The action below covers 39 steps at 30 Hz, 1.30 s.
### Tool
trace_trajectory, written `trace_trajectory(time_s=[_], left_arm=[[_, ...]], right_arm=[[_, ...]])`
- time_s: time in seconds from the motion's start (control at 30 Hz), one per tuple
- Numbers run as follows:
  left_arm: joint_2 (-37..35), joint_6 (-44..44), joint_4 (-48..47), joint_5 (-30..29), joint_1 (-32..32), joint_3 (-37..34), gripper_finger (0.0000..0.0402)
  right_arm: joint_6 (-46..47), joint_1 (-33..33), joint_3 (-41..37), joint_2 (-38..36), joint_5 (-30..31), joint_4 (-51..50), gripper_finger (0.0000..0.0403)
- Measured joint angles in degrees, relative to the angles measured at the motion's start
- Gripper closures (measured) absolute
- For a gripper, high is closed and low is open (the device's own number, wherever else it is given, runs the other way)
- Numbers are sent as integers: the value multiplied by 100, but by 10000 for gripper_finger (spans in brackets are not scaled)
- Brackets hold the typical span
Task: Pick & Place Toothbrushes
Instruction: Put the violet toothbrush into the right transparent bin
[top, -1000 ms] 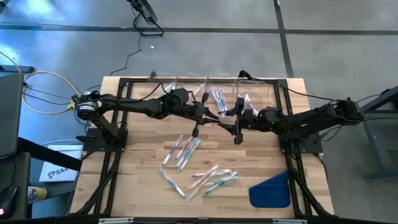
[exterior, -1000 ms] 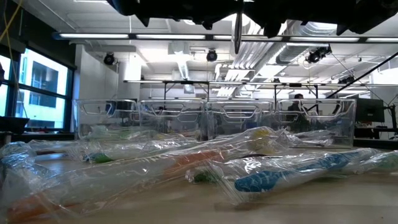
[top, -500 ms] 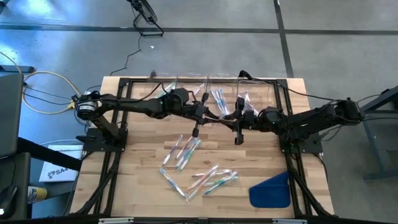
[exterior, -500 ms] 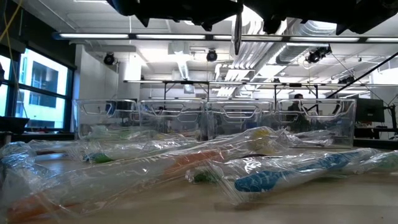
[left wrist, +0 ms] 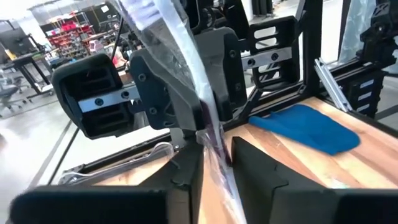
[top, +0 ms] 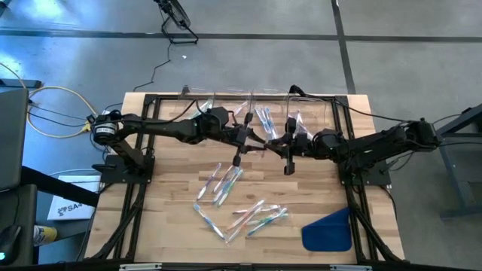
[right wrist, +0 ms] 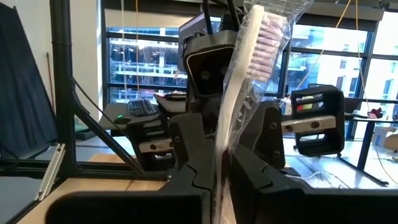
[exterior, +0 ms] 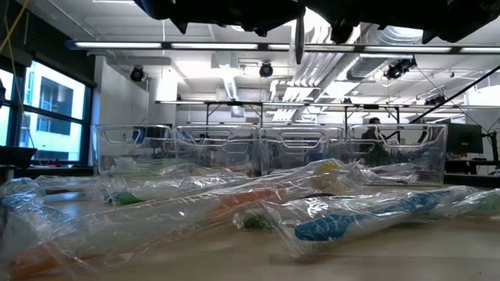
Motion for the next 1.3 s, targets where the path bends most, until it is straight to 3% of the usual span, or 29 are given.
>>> trace_trajectory(time_s=[0.27, 0.53, 0.67, 0.83, 0.93, 1.07, 1.3], left_arm=[[-36, 496, -32, -11, 9, -2, 274], [-495, 762, -373, 26, 188, -11, 266], [-905, 834, -860, 23, 461, 0, 265], [-1195, 877, -1297, 26, 645, -5, 265], [-1259, 876, -1342, 17, 647, -2, 265], [-1259, 870, -1376, 20, 640, -2, 265], [-1307, 863, -1556, 62, 642, -4, 265]], right_arm=[[-20, 2, 2, -9, 258, -101, 388], [-23, 0, 0, -620, 621, -1025, 388], [134, -4, 0, -1184, 1329, -1822, 388], [1008, -100, 2, -1798, 3040, -3251, 388], [1540, -278, 2, -1965, 3770, -3811, 388], [1967, -672, 2, -1970, 4079, -4470, 388], [3151, -1548, 0, -1772, 3963, -5818, 388]])
